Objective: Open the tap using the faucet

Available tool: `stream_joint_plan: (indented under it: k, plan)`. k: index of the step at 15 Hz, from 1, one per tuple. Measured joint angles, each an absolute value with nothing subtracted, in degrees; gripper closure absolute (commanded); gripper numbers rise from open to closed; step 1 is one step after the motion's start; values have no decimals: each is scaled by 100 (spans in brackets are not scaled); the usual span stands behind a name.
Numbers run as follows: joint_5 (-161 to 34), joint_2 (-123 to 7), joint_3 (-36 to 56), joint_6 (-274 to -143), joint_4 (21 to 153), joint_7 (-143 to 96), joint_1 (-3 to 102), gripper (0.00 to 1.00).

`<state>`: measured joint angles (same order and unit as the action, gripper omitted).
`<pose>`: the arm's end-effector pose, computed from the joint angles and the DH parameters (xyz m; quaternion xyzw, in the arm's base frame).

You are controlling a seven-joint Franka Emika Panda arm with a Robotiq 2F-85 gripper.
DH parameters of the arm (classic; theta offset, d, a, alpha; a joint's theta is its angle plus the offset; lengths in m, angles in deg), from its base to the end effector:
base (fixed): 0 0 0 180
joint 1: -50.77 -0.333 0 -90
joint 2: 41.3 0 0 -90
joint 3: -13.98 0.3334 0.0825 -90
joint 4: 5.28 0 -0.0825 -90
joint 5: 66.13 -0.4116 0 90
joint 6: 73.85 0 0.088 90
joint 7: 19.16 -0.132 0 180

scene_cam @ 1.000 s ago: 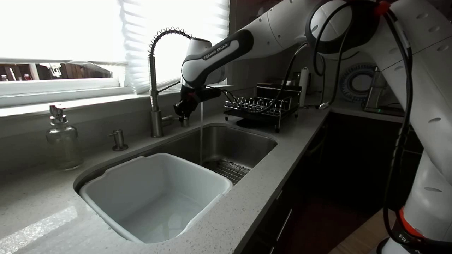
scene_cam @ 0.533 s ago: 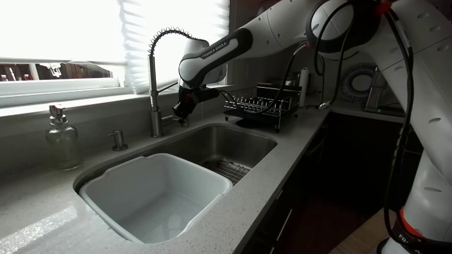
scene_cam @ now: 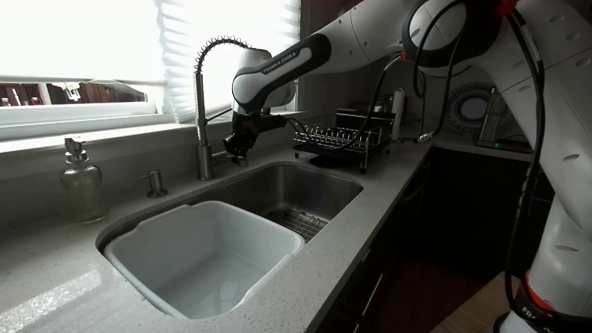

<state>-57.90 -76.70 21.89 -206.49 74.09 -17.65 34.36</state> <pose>0.7337 0.3009 0.3642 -0.9573 -0.2410 -0.1596 0.0093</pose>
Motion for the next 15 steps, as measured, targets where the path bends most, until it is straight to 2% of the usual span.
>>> stream_joint_plan:
  k: [4, 5, 10, 15]
  plan:
    - [-5776, -7410, 2163, -19783, 7412, -2159, 3344, 3]
    - [-5771, -7332, 2157, -19515, 7418, -2225, 3333, 0]
    - [-5869, -6746, 2178, -18242, 7596, -2245, 3382, 0]
    - [-6603, -5527, 2195, -18133, 8570, -1989, 3787, 0]
